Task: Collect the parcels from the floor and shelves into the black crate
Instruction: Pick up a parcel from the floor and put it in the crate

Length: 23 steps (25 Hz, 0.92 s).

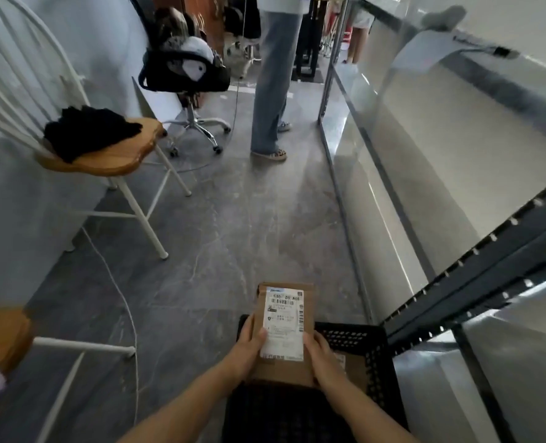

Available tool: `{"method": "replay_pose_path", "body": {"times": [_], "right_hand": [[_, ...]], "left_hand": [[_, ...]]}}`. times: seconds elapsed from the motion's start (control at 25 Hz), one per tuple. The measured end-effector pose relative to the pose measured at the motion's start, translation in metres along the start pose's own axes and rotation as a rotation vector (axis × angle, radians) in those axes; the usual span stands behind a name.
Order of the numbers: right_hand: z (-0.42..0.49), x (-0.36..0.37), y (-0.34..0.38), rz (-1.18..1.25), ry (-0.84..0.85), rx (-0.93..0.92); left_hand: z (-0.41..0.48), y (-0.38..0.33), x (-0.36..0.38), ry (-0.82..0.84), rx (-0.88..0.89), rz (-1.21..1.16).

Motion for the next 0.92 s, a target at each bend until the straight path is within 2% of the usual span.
{"method": "replay_pose_path", "body": {"times": [0.16,0.24,0.32,0.44,0.64,0.76,0.92], "right_hand": [[0.116,0.037,-0.107,-0.08,0.045,-0.015],[0.154,0.051,-0.145,-0.047,0.089,-0.005],[0.193,0.066,-0.187,0.03,0.109,0.002],[0.233,0.084,-0.222,0.14,0.11,0.012],[0.259,0.121,-0.236,0.154,0.189,0.019],[0.269,0.127,-0.241,0.142,0.179,0.025],[0.276,0.131,-0.242,0.136,0.184,0.02]], "left_hand": [[0.097,0.135,-0.027,-0.077,-0.071,0.014],[0.126,0.178,-0.036,-0.153,-0.105,-0.044],[0.153,0.213,-0.03,-0.142,-0.118,-0.052],[0.177,0.233,-0.035,-0.199,-0.111,-0.015],[0.193,0.249,-0.066,-0.401,-0.187,0.06],[0.196,0.254,-0.071,-0.471,-0.203,0.141],[0.203,0.267,-0.072,-0.525,-0.278,0.134]]}}
Point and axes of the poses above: each hand's wrist, its own z-axis towards the middle knuckle, its own x-axis out of the palm, y = z × x, the point moved 10 cm from there along z, towards the middle knuckle, and after that the axes turned 9 degrees about -z, right-handed, at the moved point
